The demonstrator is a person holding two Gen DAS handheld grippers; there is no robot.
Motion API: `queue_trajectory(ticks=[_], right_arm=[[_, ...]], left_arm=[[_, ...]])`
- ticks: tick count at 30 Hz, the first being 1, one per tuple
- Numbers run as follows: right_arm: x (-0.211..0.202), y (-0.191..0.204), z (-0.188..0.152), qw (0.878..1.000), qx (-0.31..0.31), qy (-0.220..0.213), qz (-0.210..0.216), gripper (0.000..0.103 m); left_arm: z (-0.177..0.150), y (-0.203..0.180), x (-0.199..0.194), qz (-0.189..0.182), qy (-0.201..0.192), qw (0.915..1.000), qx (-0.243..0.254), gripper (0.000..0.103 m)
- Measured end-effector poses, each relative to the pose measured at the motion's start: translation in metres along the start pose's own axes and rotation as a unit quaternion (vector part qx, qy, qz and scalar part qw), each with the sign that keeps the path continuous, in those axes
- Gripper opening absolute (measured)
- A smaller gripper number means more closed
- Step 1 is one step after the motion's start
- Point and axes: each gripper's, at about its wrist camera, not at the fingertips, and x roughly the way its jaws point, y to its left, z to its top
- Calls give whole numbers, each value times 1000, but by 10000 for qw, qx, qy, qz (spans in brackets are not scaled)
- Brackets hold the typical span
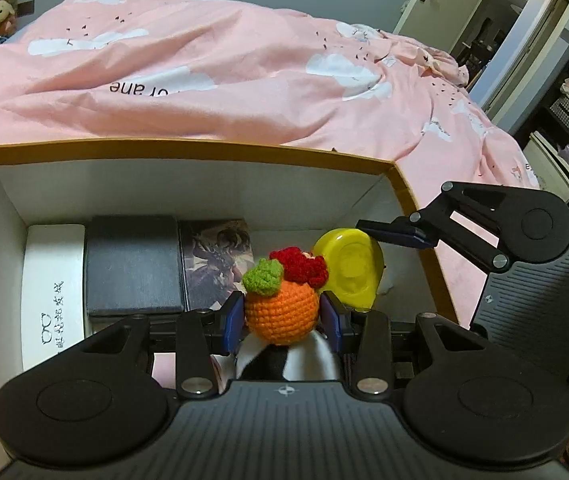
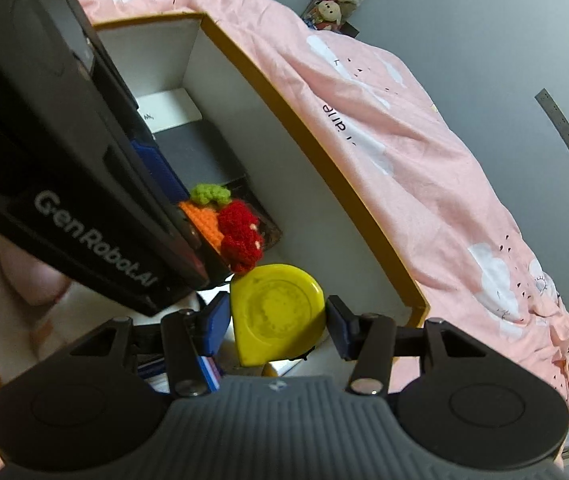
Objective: Organize objects
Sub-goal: 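Carry the orange fruit and yellow tape measure over the orange box, then lower both items into the orange box and open both tools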
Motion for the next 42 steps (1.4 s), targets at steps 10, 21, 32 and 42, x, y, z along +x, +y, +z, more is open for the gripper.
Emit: queue_trajectory(ticks=[10,21,32,42], right_arm=[[25,-1,-5,9997,-13,232,66,53],[26,-2,-11,9994,51,295,-143,53],[-16,-4,-13,9982,463,-70,-388,61],[-45,-3,-20,9948,868,-282,-453,62]], left_arm=[[7,7,23,65,181,9998,-14,46],[6,12,32,46,245,9996,-121,46],[15,19,35,-347,354,9986,-206,46],[28,8,58,-330,793,9962,-140,46]])
